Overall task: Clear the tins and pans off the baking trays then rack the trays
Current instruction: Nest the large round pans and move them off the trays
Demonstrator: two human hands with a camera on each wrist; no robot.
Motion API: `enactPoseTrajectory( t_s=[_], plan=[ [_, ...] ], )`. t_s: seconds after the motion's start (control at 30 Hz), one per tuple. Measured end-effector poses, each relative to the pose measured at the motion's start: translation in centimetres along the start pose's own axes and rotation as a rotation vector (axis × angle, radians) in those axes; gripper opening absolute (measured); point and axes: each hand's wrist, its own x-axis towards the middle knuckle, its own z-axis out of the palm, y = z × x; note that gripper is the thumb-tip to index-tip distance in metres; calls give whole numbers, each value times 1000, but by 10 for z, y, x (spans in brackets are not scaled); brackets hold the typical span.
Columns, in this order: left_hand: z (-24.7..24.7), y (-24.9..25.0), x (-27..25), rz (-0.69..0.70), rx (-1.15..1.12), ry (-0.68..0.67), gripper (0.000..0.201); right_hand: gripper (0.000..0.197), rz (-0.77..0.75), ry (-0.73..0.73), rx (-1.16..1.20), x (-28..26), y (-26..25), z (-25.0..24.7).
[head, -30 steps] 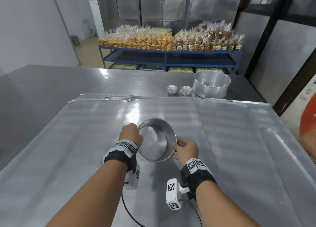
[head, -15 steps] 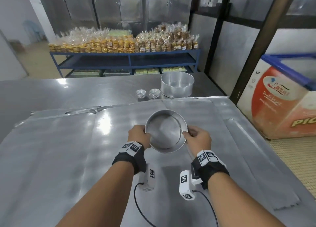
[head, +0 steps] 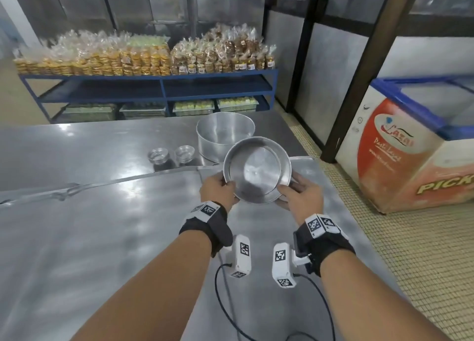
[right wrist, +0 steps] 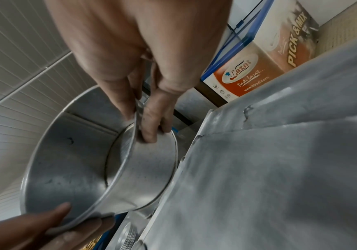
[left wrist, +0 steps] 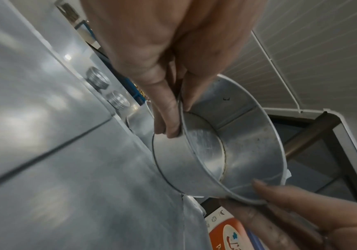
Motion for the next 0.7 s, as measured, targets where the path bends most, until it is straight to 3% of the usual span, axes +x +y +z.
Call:
enactPoseTrajectory(
  t_s=[0.37,0.6,0.7],
  plan=[
    [138,-3,181,73,27,-35,6,52,-68,-54,-138,211,-1,-41],
    [181,-17,259,7,-98,6,23,53,-17,-52,-239,315,18,-42],
    [191,-15,286,-24,-58,18,13,43,-8,-17,-360,347,22,-41]
  ],
)
